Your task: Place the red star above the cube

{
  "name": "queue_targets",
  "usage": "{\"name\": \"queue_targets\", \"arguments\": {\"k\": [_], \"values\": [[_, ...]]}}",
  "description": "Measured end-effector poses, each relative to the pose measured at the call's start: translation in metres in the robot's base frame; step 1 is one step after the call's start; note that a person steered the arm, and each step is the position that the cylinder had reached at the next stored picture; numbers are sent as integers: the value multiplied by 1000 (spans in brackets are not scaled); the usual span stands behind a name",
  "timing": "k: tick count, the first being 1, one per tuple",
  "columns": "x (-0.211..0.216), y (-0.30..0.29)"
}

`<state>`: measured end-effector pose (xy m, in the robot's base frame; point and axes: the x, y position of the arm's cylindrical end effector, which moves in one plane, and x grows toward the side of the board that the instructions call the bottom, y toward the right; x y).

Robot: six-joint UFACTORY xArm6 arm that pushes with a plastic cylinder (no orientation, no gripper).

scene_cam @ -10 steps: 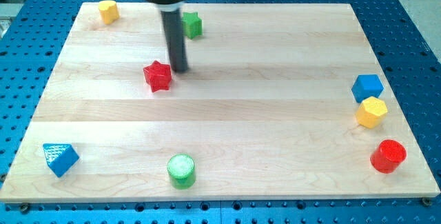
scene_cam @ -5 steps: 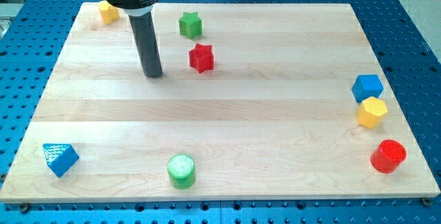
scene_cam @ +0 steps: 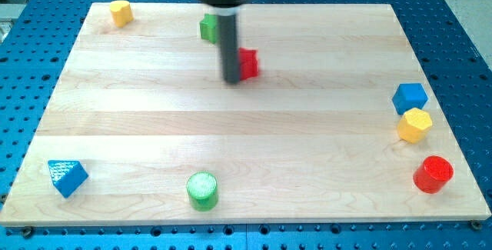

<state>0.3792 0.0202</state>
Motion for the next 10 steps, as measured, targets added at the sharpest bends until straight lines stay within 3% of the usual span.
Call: {"name": "queue_targets", "arguments": {"k": [1, 2, 3, 4, 5, 6, 7, 8, 10], "values": [[-7, -1], [-18, -39], [-74, 15], [-61, 78], [-1, 79], [-4, 33], [66, 9], [67, 48], [36, 50]]}}
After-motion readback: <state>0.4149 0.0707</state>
